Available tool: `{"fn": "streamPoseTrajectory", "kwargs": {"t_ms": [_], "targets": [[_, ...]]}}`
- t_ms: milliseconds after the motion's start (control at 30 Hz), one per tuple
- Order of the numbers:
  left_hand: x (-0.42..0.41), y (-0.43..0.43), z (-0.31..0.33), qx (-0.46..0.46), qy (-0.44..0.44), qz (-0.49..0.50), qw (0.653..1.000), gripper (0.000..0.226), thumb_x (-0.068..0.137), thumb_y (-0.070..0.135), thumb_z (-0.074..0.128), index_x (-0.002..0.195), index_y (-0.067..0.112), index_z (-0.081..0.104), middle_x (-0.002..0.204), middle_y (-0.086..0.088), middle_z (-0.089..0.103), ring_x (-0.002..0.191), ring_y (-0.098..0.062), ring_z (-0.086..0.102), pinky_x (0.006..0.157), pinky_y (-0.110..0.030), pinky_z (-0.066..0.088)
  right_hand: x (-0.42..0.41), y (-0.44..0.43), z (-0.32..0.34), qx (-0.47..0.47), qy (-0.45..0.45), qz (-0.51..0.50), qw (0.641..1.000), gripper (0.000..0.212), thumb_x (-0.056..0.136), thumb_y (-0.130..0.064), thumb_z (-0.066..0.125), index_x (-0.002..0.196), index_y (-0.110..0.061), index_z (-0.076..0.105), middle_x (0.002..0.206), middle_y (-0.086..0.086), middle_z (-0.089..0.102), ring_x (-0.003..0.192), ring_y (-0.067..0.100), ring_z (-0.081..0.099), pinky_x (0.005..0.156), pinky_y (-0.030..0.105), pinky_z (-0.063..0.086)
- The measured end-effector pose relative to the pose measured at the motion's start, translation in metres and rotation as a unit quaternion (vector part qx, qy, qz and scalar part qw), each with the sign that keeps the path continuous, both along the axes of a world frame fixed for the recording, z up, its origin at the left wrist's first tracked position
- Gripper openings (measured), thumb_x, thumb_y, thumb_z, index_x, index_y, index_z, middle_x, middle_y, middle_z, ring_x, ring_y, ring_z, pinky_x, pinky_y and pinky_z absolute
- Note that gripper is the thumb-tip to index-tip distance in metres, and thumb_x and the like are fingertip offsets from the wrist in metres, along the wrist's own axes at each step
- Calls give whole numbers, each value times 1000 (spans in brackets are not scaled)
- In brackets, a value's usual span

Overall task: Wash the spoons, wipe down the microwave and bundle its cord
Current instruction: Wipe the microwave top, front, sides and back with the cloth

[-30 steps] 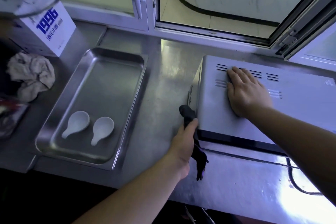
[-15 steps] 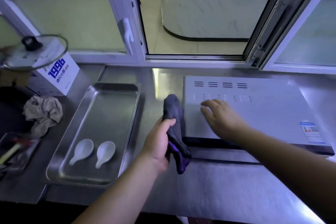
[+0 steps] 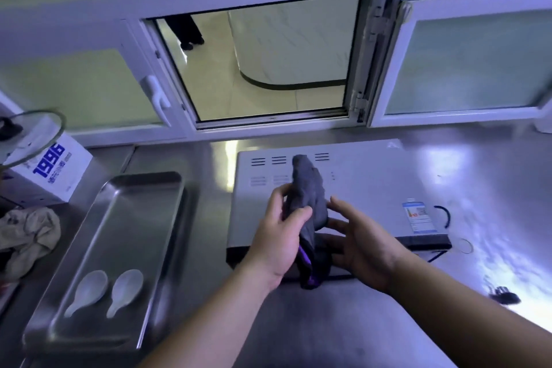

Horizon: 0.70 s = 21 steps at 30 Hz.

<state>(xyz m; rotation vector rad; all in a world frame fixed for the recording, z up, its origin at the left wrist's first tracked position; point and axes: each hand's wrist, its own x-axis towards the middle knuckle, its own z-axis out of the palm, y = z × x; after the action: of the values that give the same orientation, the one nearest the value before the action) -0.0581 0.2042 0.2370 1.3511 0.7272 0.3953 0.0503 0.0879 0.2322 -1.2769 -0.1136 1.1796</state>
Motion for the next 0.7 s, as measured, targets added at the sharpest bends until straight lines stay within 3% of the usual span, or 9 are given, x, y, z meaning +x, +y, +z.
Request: {"fn": "streamPoseTrajectory", "kwargs": {"t_ms": [100,167,233,333,433,533,600,700], "targets": [[32,-29,-1,98,53,-62,992,32,88,32,62,118,42,62,114,13,74,111,-14,69,105,-47,52,31,-31,-1,-2,-31,-28,999,39,94,-48,63,121,-21,72,122,10,71,101,36,71,99,56,52],[53,-51,-5,127,77,-108,983,36,92,34,61,125,47,59,116,17,73,109,-8,69,104,-45,53,49,-49,0,-5,-49,-38,998,41,91,-47,69,119,-18,69,120,13,71,94,32,71,84,49,54],[73,-71,-8,140,99,-165,971,52,94,29,60,140,50,50,131,22,67,119,-1,63,109,-38,50,65,-67,-2,-12,-49,-58,997,38,93,-41,69,119,-14,67,115,17,72,89,32,71,76,45,54],[100,-95,-8,137,122,-234,955,68,90,30,64,149,55,40,145,31,53,130,10,52,113,-26,42,91,-96,-7,-19,-41,-104,994,28,99,-28,65,122,-12,68,110,18,75,95,40,73,83,53,58],[126,-112,-14,125,118,-248,953,65,89,39,64,149,50,45,146,34,50,133,15,46,118,-25,36,118,-126,-12,-21,-50,-132,990,22,101,-20,60,120,-14,70,110,13,77,97,33,75,87,48,60],[150,-128,-26,125,122,-240,955,53,85,55,61,137,52,55,142,26,58,131,10,51,118,-31,38,151,-153,-24,-47,-77,-169,981,21,100,-20,62,120,-16,69,112,8,77,93,24,71,86,43,56],[162,-135,-35,154,135,-230,951,45,89,52,59,134,48,58,143,20,58,131,7,51,119,-33,39,177,-172,-33,-65,-102,-203,972,23,100,-19,62,122,-14,66,116,11,74,92,21,68,84,39,55],[174,-139,-41,265,182,-226,920,38,100,37,56,139,40,57,139,24,54,123,4,50,110,-23,38,215,-207,-52,-136,-180,-220,949,20,99,-22,63,119,-19,64,110,2,73,93,17,68,78,33,51]]}}
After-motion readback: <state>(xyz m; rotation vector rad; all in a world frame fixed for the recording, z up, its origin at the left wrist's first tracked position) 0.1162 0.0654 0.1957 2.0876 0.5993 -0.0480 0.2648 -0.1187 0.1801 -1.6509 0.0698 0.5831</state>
